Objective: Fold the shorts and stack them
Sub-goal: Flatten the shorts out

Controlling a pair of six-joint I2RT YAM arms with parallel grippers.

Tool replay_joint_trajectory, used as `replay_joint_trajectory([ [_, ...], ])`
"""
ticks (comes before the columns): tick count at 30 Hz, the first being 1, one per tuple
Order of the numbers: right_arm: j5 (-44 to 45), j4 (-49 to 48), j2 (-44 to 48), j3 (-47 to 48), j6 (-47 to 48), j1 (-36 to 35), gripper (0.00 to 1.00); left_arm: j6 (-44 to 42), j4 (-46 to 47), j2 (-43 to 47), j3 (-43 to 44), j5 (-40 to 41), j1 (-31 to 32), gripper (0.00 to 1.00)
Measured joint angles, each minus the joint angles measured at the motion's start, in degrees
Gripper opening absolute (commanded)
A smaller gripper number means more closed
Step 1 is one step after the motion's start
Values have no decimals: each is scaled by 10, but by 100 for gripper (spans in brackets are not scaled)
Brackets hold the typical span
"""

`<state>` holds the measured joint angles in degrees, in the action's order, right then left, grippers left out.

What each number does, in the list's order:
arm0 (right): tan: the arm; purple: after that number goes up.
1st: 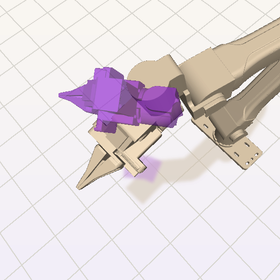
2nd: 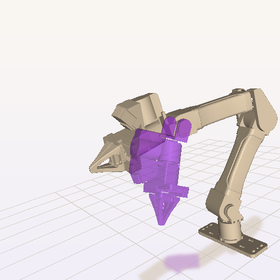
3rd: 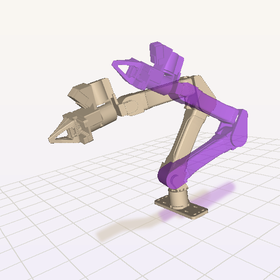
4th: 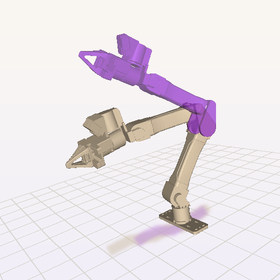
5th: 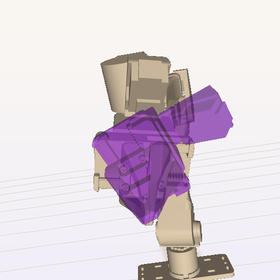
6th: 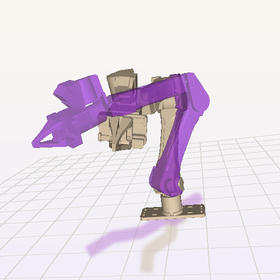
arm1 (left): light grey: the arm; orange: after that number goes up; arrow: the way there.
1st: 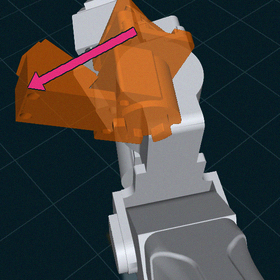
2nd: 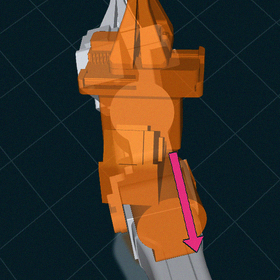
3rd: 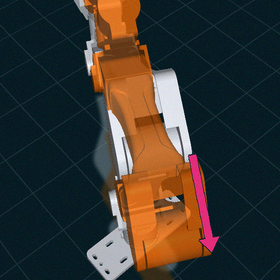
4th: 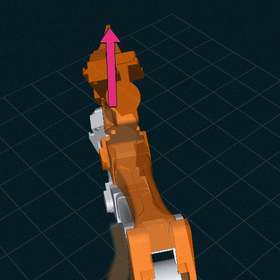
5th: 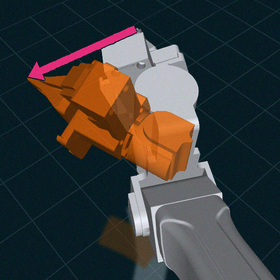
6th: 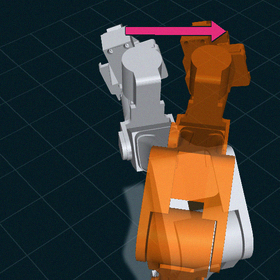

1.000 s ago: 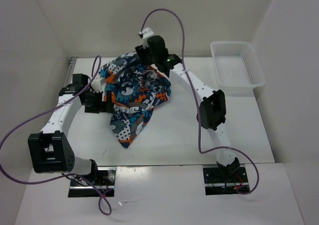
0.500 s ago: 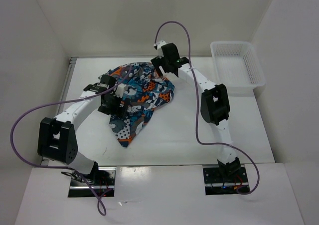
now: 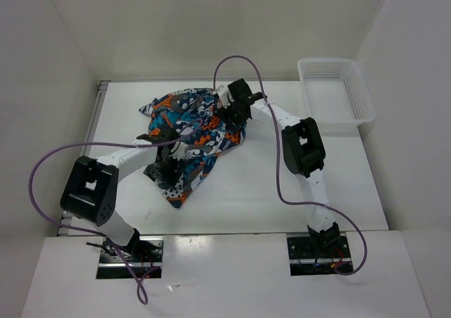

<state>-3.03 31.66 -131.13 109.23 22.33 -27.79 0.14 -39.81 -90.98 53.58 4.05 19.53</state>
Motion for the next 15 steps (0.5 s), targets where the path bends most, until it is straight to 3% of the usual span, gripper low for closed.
replay_joint_trajectory([
  [2, -4, 3, 0, -14, 4, 0, 59, 2, 5, -10, -2, 3, -2, 63],
  [4, -7, 4, 0, -27, 11, 0, 49, 1, 10, -20, -2, 1, -2, 37],
  [5, -8, 5, 0, -34, 14, 0, 35, 1, 11, -23, -2, 1, -2, 22],
  [7, -9, 6, 0, -44, 16, 0, 21, -2, 11, -26, 1, 0, -2, 0],
  [8, -11, 6, 0, -46, 18, 0, 9, -2, 12, -26, 3, 1, -2, 0],
  [10, -11, 6, 0, -46, 19, 0, 0, 0, 13, -26, 9, 7, -2, 0],
  [15, -3, 15, 0, -23, 12, 1, 0, 0, 32, -26, 35, 58, -26, 0],
])
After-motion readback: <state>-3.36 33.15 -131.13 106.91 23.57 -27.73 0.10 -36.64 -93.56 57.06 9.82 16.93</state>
